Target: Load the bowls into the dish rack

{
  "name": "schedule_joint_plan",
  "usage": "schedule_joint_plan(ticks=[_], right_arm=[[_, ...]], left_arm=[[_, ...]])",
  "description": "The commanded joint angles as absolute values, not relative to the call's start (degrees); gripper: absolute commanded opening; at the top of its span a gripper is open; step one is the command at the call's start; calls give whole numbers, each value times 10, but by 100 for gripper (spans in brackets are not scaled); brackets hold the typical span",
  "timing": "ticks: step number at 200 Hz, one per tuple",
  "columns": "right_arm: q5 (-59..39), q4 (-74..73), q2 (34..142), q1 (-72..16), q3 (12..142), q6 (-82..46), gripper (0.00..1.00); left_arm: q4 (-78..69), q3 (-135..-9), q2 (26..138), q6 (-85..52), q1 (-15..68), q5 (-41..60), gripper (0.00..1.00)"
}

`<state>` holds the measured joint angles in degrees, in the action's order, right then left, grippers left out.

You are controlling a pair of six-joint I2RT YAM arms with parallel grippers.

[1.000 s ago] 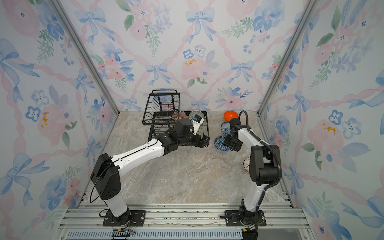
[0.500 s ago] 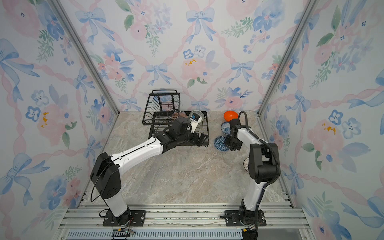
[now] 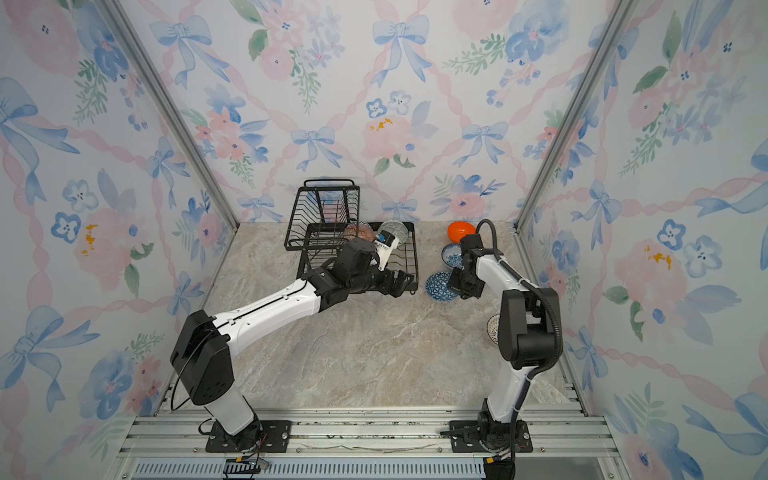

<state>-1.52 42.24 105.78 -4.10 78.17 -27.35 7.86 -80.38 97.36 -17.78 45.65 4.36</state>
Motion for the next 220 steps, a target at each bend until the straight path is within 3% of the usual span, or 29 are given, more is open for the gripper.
schedule_joint_plan(ticks=[1, 92, 181, 220], right_arm=[[-39, 432, 1018, -37, 787, -263, 0], [-67, 408, 963, -40, 769, -259, 0], [-44, 362, 870, -87, 803, -295, 0], [-23, 369, 866, -128, 829, -297, 0]], left_arm=[[87, -798, 950, -230, 466, 48, 98], [170, -838, 972, -379, 494, -2, 98], [185, -963, 1081, -554, 453, 107, 98], [185, -981, 1091, -571, 441, 88, 98]])
